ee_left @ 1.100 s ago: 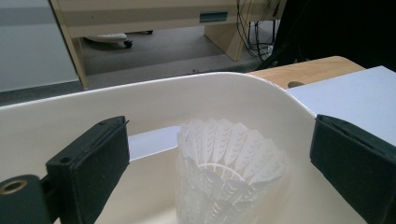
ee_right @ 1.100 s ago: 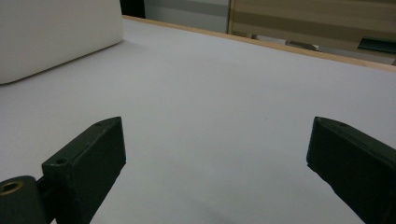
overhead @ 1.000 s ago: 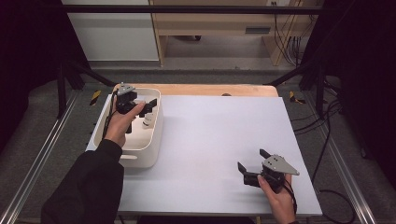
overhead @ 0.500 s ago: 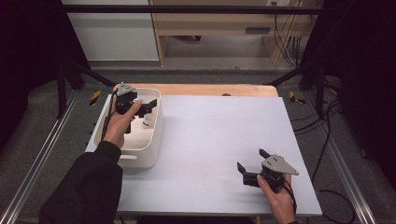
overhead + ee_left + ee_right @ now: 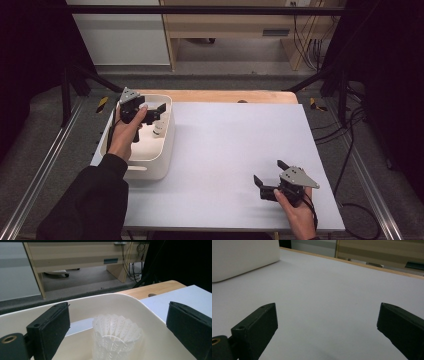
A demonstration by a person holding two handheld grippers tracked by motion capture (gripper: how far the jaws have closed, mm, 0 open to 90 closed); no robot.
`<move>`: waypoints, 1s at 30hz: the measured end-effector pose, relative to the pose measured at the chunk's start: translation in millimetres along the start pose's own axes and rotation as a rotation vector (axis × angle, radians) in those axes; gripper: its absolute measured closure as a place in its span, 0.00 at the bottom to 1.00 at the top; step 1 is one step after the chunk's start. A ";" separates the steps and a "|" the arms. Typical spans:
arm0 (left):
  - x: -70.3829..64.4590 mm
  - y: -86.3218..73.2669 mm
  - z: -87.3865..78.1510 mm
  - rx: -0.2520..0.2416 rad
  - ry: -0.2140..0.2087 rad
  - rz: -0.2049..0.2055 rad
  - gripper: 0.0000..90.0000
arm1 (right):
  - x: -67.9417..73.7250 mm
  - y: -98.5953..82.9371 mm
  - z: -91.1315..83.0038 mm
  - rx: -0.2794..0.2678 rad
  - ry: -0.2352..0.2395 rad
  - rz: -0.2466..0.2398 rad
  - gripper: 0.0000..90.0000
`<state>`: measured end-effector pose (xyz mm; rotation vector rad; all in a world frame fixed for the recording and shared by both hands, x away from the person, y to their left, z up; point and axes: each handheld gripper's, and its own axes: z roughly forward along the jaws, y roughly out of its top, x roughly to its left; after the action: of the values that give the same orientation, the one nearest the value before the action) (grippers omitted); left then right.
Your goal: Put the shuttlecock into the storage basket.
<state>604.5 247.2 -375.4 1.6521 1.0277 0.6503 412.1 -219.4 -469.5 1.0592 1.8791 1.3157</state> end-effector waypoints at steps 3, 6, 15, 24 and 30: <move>-0.4 1.4 -1.8 -0.010 -0.005 -0.014 0.06 | -1.0 -0.5 -1.2 -0.001 -0.002 0.003 0.04; -1.8 4.1 -5.7 -0.035 -0.008 -0.015 0.06 | -2.2 -0.6 -2.4 -0.002 -0.004 0.007 0.04; -5.3 11.6 -18.4 -0.095 -0.027 -0.023 0.06 | -1.8 -1.2 -1.2 0.001 0.000 0.006 0.04; -13.3 16.2 -30.7 -0.114 -0.031 0.000 0.06 | -0.9 -0.5 -1.6 0.001 0.006 0.003 0.03; -22.1 17.8 -38.4 -0.106 -0.065 -0.014 0.05 | 0.9 -0.7 -1.4 0.004 0.010 0.002 0.03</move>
<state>567.9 244.8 -344.9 1.5622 0.9415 0.6277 410.4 -219.3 -469.7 1.0591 1.8891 1.3211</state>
